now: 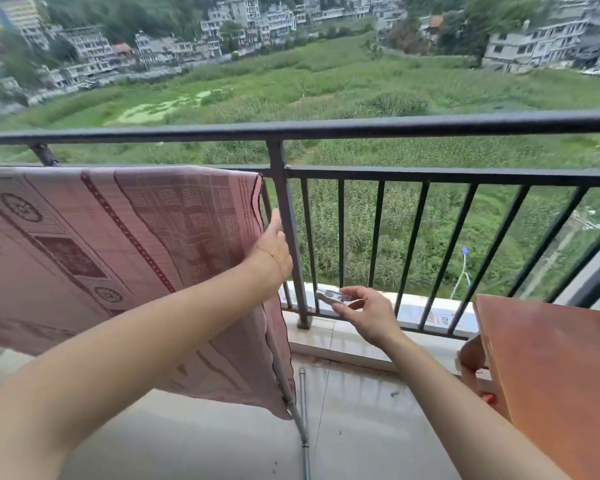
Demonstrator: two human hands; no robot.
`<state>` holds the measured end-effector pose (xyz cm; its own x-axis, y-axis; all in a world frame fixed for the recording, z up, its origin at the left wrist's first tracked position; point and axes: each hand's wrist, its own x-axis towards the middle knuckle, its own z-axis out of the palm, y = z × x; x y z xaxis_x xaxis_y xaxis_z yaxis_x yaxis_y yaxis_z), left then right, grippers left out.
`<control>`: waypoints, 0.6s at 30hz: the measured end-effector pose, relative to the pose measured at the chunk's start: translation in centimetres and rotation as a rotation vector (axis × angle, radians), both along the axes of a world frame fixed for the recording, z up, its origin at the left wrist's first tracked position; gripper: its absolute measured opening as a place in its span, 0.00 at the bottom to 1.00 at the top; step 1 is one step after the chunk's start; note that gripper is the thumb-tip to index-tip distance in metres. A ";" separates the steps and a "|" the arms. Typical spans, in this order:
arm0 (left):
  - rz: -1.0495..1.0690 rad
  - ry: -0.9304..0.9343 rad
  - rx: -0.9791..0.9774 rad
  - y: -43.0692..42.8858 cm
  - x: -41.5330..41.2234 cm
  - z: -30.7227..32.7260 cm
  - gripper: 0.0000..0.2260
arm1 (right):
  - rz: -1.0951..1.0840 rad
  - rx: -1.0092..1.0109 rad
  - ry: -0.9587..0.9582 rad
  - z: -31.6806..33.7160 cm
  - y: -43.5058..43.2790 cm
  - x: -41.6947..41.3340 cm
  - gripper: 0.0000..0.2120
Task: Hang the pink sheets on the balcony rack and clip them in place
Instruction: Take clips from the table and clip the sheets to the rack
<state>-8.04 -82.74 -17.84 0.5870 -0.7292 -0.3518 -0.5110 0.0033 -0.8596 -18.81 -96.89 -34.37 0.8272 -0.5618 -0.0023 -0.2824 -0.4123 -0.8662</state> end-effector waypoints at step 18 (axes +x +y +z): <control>0.014 0.392 -0.325 1.5 3.9 2.1 0.08 | 0.085 0.214 -0.276 2.3 3.7 1.3 0.13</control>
